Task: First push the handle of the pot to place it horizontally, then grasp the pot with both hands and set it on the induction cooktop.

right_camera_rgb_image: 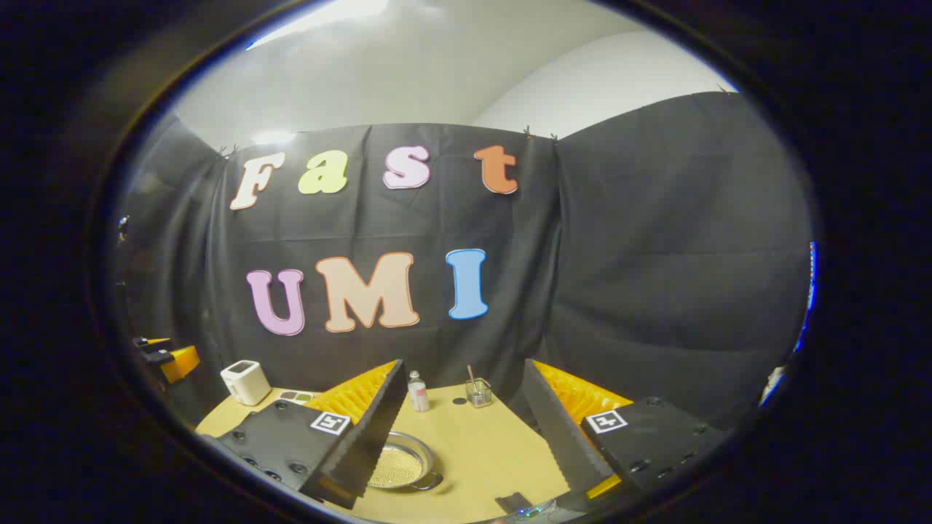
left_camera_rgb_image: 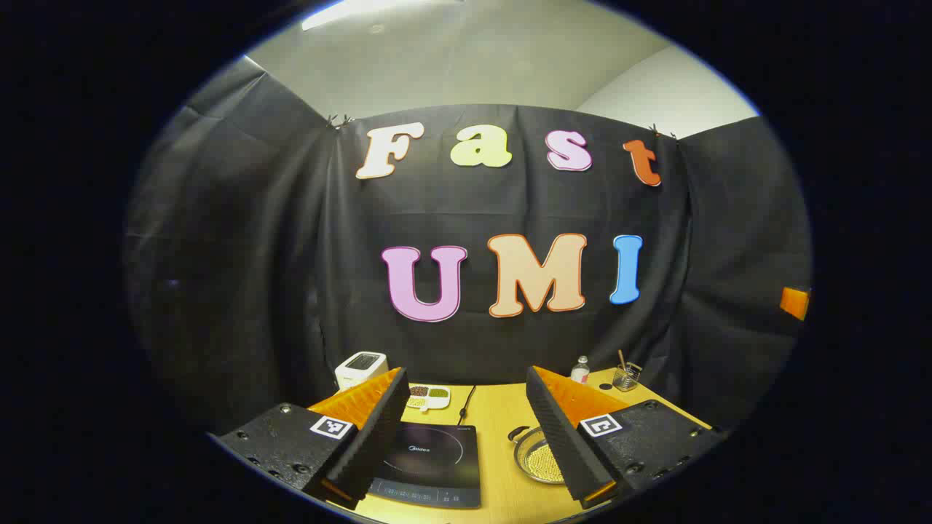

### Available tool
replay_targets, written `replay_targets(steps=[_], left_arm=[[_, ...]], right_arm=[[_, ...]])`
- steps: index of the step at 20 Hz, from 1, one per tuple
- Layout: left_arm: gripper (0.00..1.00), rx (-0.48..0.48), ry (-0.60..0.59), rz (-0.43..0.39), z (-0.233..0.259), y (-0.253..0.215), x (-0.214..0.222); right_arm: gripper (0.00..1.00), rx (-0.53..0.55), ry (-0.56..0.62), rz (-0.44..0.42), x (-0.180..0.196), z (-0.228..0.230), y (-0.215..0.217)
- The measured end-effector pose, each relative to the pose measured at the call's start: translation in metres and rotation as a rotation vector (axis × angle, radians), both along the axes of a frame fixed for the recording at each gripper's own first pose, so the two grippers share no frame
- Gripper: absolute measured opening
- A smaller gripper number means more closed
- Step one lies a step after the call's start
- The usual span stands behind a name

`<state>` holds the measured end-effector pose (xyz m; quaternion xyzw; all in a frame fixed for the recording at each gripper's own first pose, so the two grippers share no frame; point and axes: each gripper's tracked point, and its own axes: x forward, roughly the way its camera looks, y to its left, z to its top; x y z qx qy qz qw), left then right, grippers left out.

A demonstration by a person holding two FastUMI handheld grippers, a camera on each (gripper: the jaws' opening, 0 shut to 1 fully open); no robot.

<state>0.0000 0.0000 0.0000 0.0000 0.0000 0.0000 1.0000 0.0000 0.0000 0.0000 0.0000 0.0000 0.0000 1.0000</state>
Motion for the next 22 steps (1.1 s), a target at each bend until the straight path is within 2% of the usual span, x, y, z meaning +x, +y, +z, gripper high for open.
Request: replay_targets(steps=[5,9,10,11,13,16,17,18,19,20,21,22], left_arm=[[0.98,-0.011,0.001,-0.017,-0.003,-0.008,0.003],[0.98,-0.001,0.002,0.001,-0.004,-0.001,0.005],[0.98,0.000,0.002,0.005,-0.003,0.002,0.005],[0.98,0.002,0.002,0.010,-0.004,0.004,0.005],[0.98,0.009,0.004,0.017,-0.005,0.009,0.003],[0.97,0.016,0.002,0.026,-0.006,0.015,-0.001],[0.98,0.013,0.000,0.023,-0.007,0.015,-0.002],[0.97,0.011,-0.003,0.020,-0.008,0.016,-0.005],[0.97,0.011,-0.003,0.021,-0.009,0.018,-0.006],[0.98,0.013,0.000,0.021,-0.011,0.021,-0.008],[0.98,0.016,0.004,0.021,-0.014,0.024,-0.010],[0.98,0.018,0.009,0.019,-0.016,0.026,-0.012]], right_arm=[[0.99,0.000,-0.011,-0.062,-0.004,0.006,-0.027],[0.94,0.002,-0.010,-0.092,-0.005,0.004,-0.038],[0.99,0.004,-0.010,-0.095,-0.005,0.002,-0.039],[0.94,0.003,-0.007,-0.099,-0.005,0.001,-0.039],[0.94,-0.001,-0.005,-0.108,-0.007,0.000,-0.042],[0.94,-0.014,0.001,-0.113,-0.009,-0.004,-0.040],[0.99,-0.019,0.005,-0.113,-0.010,-0.005,-0.038],[0.94,-0.022,0.010,-0.112,-0.010,-0.007,-0.036],[0.94,-0.024,0.019,-0.107,-0.011,-0.010,-0.032],[0.99,-0.023,0.029,-0.101,-0.010,-0.014,-0.028],[0.95,-0.021,0.038,-0.093,-0.011,-0.018,-0.023],[0.99,-0.018,0.045,-0.083,-0.009,-0.020,-0.016]])
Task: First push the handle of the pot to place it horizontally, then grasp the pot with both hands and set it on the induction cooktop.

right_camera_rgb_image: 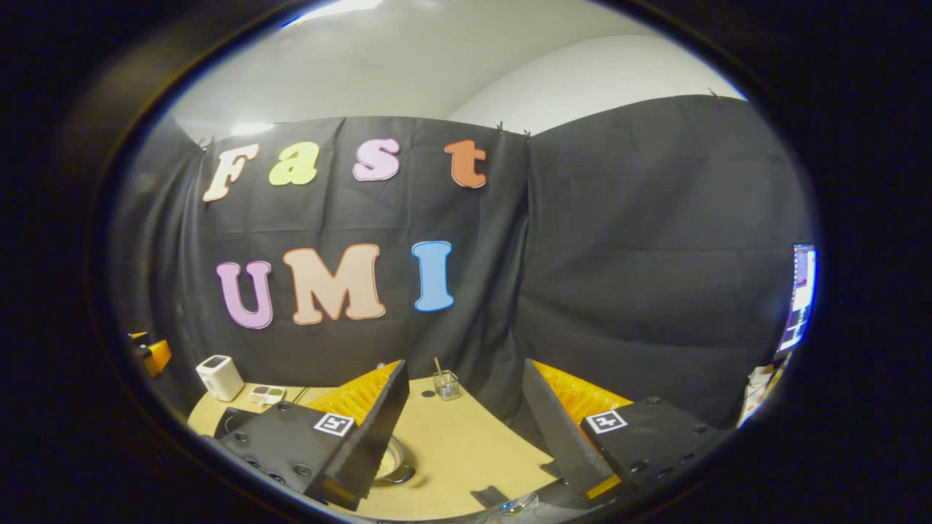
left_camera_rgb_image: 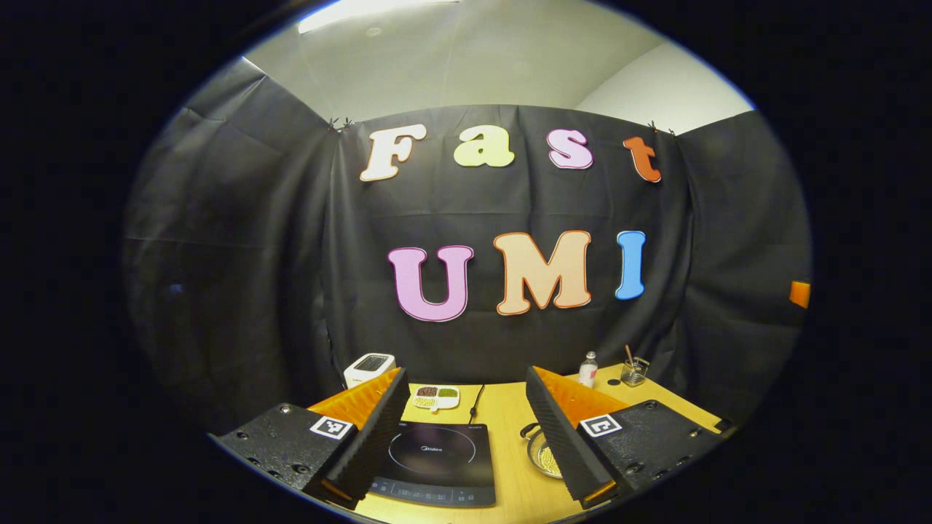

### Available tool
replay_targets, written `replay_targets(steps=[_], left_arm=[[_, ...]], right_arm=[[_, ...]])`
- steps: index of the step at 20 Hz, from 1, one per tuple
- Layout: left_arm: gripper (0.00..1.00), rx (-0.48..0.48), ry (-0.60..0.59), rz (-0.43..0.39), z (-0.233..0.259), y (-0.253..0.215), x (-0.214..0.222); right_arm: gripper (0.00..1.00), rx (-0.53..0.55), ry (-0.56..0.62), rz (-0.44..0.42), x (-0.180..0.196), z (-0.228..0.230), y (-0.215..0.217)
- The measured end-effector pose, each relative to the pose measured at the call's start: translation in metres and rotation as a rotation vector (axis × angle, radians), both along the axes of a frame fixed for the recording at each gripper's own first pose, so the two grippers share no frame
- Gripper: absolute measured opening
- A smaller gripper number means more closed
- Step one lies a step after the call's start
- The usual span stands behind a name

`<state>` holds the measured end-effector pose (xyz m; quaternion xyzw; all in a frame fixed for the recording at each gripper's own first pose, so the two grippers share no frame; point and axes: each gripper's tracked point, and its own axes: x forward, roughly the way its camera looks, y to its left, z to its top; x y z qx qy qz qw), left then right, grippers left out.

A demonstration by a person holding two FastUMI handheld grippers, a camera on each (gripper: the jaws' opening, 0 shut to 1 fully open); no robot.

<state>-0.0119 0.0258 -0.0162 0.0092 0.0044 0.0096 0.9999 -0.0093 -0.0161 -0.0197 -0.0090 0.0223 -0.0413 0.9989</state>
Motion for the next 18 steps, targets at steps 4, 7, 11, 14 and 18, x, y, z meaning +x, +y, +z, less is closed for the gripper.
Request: replay_targets(steps=[4,7,11,14,18], left_arm=[[0.98,-0.001,0.021,-0.008,-0.010,0.011,-0.004],[0.97,0.010,0.016,-0.012,-0.010,0.024,-0.010],[0.97,0.035,0.000,-0.017,-0.014,0.040,-0.020],[0.97,0.021,0.013,-0.008,-0.023,0.048,-0.024],[0.98,-0.001,0.023,0.005,-0.030,0.056,-0.025]], right_arm=[[0.95,0.014,0.006,0.040,0.002,-0.006,0.030],[0.62,0.010,0.009,0.091,-0.003,-0.012,0.057],[0.17,-0.017,0.014,0.121,-0.001,-0.025,0.086],[0.06,-0.015,0.048,0.163,-0.003,-0.040,0.110],[0.06,0.005,0.120,0.185,-0.001,-0.069,0.124]])
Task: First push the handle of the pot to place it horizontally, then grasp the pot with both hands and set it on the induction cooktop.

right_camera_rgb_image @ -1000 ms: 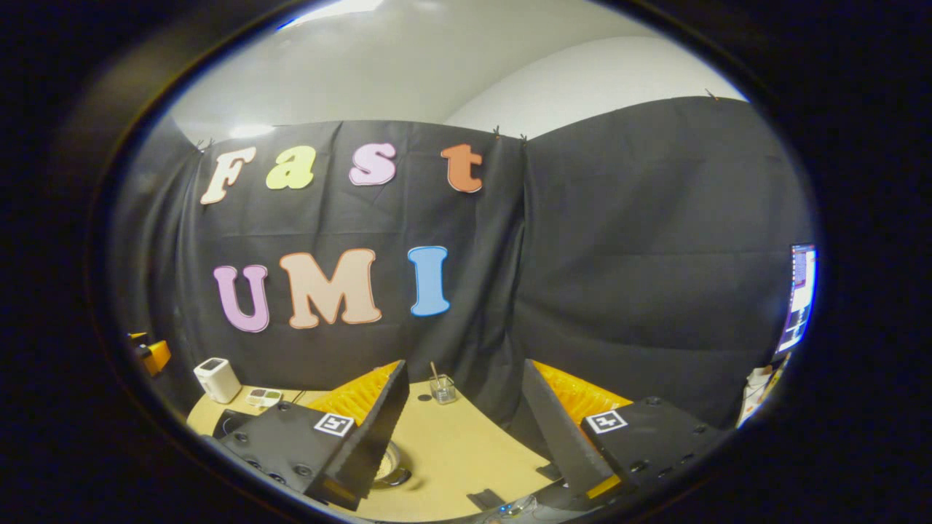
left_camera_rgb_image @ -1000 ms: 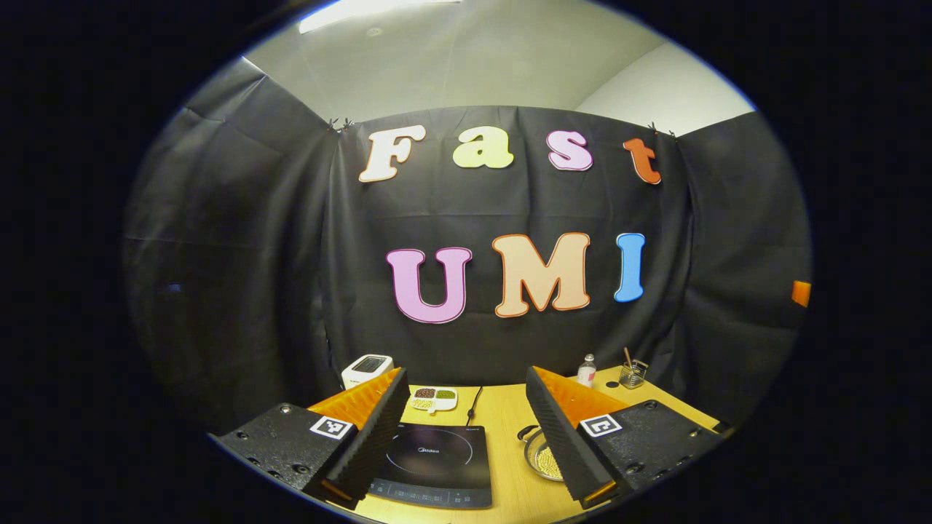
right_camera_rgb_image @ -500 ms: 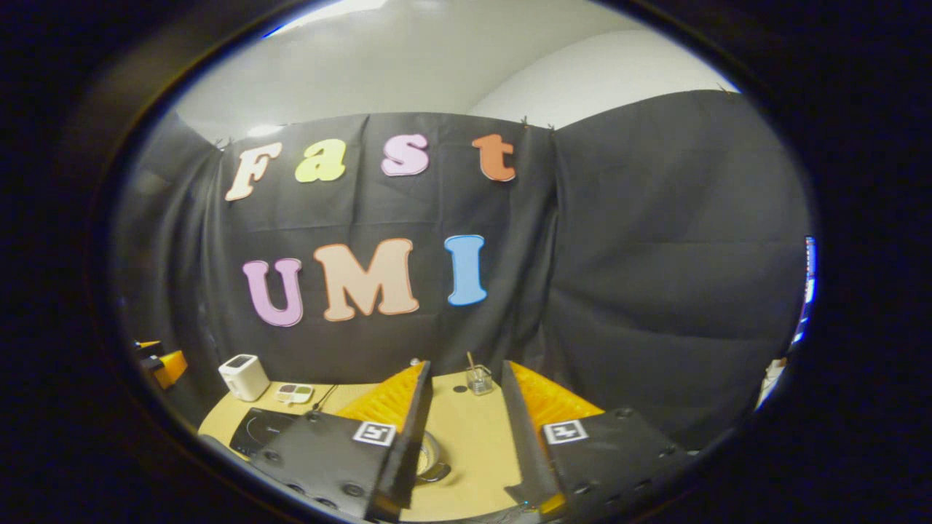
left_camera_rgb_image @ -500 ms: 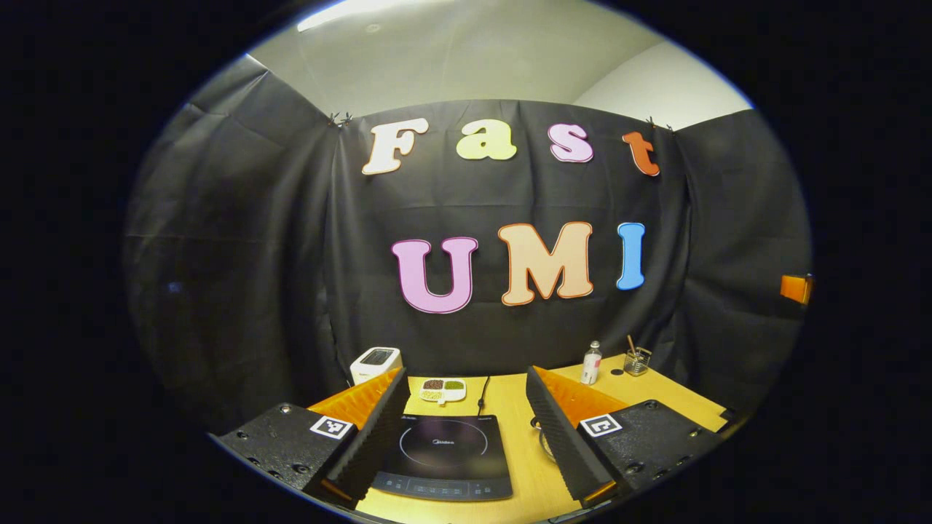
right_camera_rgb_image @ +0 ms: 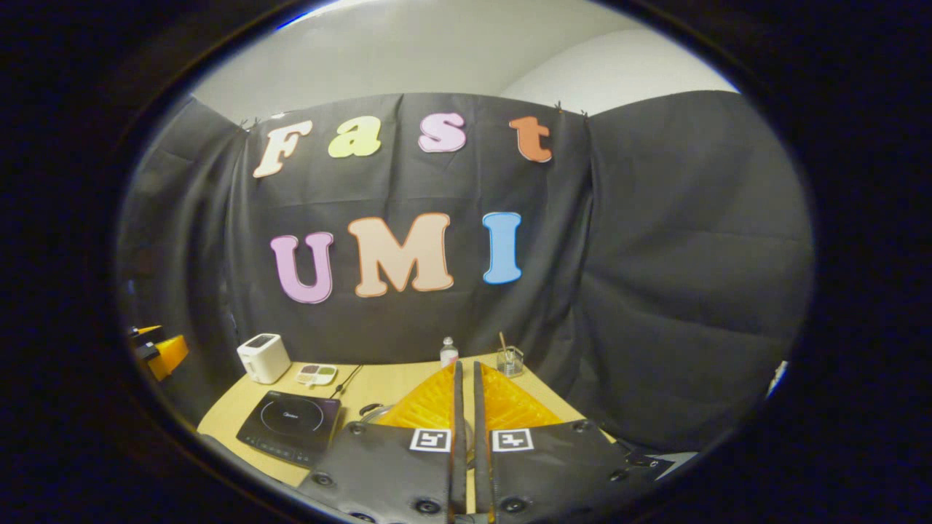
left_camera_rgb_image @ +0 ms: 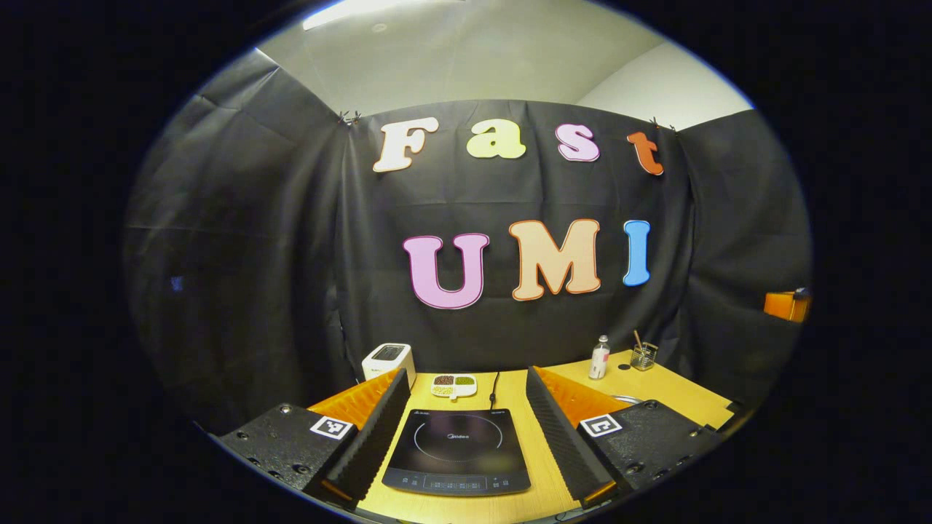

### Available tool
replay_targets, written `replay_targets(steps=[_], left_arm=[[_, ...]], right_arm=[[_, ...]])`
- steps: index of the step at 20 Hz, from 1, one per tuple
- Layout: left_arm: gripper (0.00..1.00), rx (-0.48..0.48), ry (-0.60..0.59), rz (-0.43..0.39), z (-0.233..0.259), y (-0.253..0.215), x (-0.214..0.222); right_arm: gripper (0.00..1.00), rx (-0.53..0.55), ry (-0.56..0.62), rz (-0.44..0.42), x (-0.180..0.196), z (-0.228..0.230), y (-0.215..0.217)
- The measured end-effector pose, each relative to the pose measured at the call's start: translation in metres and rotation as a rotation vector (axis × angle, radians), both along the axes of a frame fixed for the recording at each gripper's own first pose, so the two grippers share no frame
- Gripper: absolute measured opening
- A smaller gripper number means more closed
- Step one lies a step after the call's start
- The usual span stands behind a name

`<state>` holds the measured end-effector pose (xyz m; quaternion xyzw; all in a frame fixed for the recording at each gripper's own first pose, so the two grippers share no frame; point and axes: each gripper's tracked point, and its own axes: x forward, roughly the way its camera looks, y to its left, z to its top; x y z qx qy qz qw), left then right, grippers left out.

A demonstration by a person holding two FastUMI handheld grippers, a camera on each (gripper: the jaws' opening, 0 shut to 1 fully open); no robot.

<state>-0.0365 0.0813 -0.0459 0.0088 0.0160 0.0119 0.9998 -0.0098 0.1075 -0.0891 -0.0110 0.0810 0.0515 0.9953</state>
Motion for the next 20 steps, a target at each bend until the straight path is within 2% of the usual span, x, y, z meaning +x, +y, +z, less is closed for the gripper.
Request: replay_targets(steps=[5,11,12,15,16,18,19,20], left_arm=[[0.97,-0.012,0.025,0.007,-0.011,0.002,0.007],[0.98,-0.047,0.065,0.018,-0.031,-0.006,0.038],[0.97,-0.052,0.076,0.026,-0.036,-0.007,0.045],[0.97,-0.061,0.108,0.062,-0.047,-0.006,0.069],[0.98,-0.068,0.108,0.073,-0.048,-0.006,0.077],[0.98,-0.073,0.123,0.109,-0.051,-0.005,0.095],[0.98,-0.070,0.133,0.135,-0.055,-0.001,0.100],[0.99,-0.068,0.132,0.162,-0.055,0.001,0.107]], right_arm=[[0.06,-0.016,0.131,-0.011,-0.002,-0.047,-0.009],[0.06,-0.030,0.371,-0.029,0.001,-0.128,-0.023],[0.00,-0.020,0.422,-0.027,0.002,-0.145,-0.022],[0.00,0.021,0.580,-0.018,0.006,-0.195,-0.018],[0.05,0.040,0.623,-0.010,0.008,-0.208,-0.016],[0.00,0.082,0.720,0.007,0.011,-0.236,-0.015],[0.03,0.110,0.774,0.019,0.010,-0.252,-0.013],[0.00,0.141,0.833,0.031,0.010,-0.268,-0.011]])
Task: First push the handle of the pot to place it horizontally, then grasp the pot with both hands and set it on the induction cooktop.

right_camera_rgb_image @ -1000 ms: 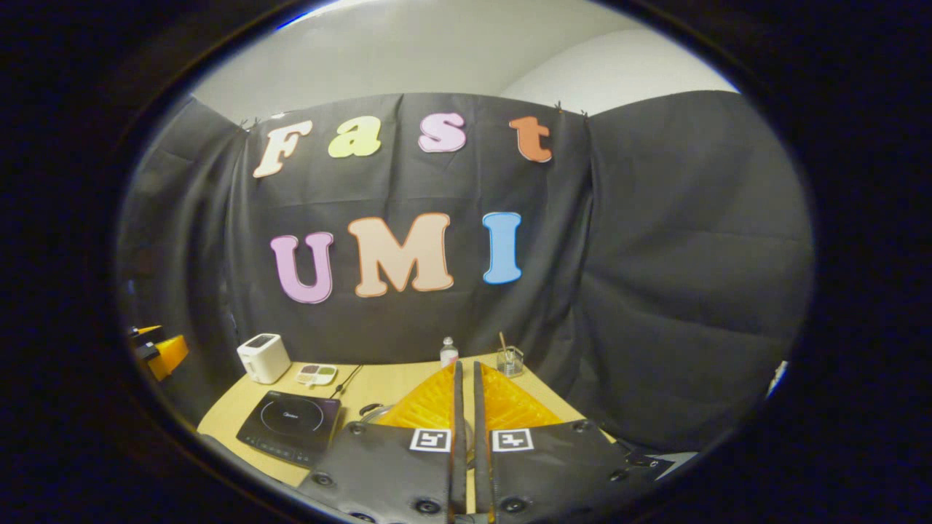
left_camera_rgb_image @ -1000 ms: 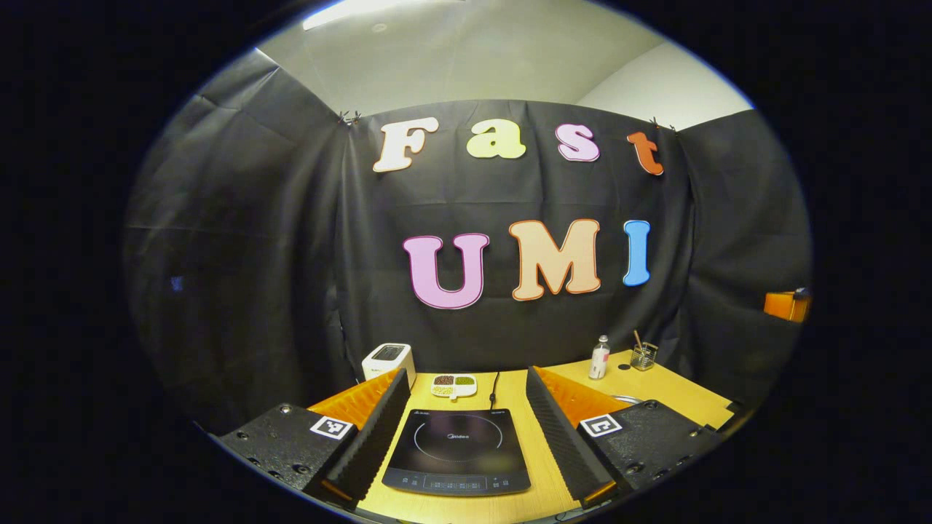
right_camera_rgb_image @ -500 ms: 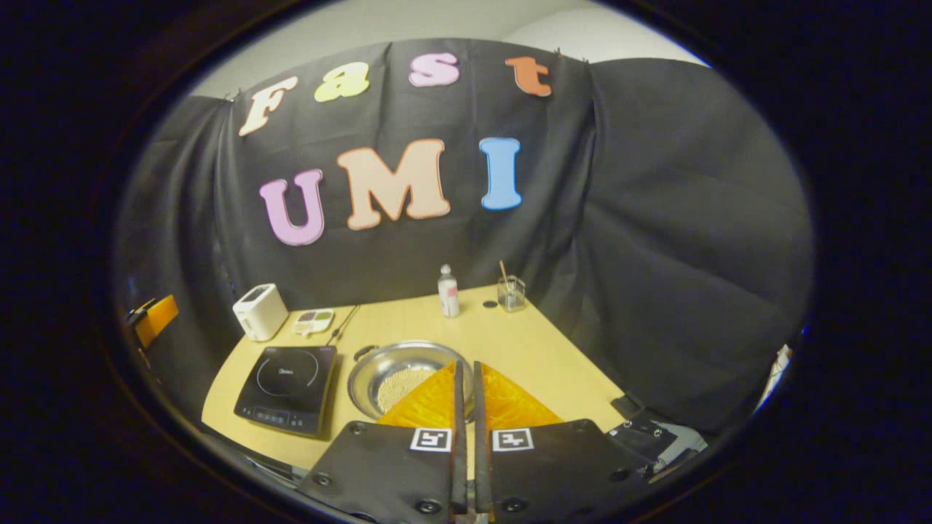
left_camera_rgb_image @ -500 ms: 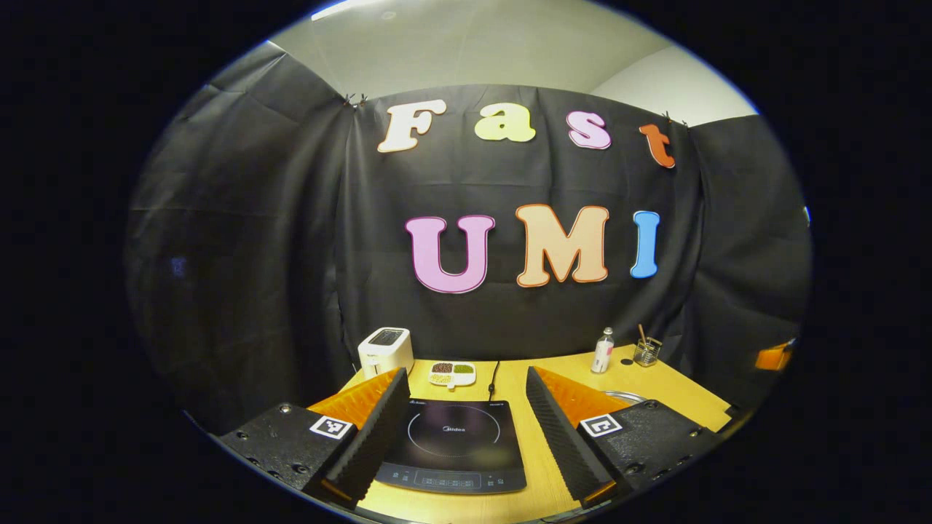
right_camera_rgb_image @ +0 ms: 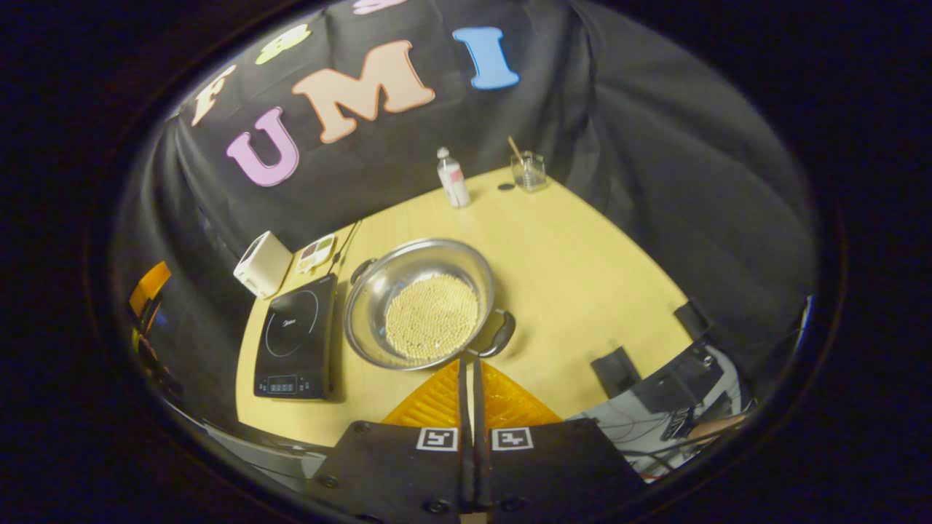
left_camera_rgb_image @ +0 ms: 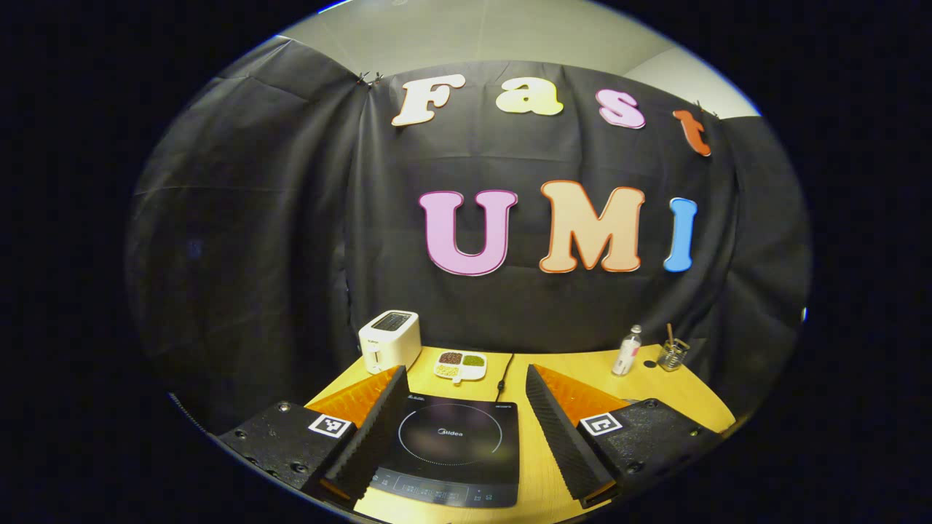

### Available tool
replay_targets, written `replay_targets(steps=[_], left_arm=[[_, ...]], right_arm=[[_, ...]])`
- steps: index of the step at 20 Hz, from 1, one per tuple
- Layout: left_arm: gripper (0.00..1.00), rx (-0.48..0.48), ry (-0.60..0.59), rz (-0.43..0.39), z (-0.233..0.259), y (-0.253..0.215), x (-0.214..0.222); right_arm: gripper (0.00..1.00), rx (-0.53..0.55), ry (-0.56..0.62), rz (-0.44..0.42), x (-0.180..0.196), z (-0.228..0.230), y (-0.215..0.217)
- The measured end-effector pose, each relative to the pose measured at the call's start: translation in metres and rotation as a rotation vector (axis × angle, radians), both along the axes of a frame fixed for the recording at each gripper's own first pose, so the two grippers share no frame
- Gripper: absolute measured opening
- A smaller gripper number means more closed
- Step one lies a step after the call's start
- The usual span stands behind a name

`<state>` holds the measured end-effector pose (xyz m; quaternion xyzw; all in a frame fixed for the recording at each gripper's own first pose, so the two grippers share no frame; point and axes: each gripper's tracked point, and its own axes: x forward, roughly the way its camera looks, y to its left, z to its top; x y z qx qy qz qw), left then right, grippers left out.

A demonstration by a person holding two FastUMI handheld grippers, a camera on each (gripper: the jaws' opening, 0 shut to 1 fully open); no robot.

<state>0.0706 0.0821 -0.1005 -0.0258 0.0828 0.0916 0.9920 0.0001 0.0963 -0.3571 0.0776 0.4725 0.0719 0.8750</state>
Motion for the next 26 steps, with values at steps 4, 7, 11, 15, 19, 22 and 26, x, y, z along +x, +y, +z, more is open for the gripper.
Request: replay_targets(steps=[4,7,11,15,19,22,26], left_arm=[[0.98,0.025,0.008,0.073,0.001,0.000,0.023],[0.98,0.042,0.033,0.115,-0.003,-0.006,0.032],[0.98,0.072,0.059,0.141,-0.004,-0.022,0.035],[0.98,0.061,0.084,0.147,-0.011,-0.042,0.042],[0.97,0.059,0.085,0.160,-0.011,-0.053,0.049],[0.97,0.053,0.091,0.161,-0.014,-0.061,0.051],[0.97,0.002,0.102,0.163,-0.023,-0.065,0.053]], right_arm=[[0.00,0.095,0.222,0.012,0.003,-0.057,0.012],[0.00,0.131,0.369,0.032,-0.001,-0.087,0.017],[0.00,0.168,0.487,0.053,0.004,-0.106,0.028],[0.03,0.177,0.547,0.047,0.014,-0.114,0.031],[0.03,0.184,0.574,0.027,0.026,-0.123,0.025],[0.00,0.189,0.587,-0.001,0.033,-0.124,0.015],[0.03,0.176,0.561,-0.058,0.054,-0.126,0.003]])
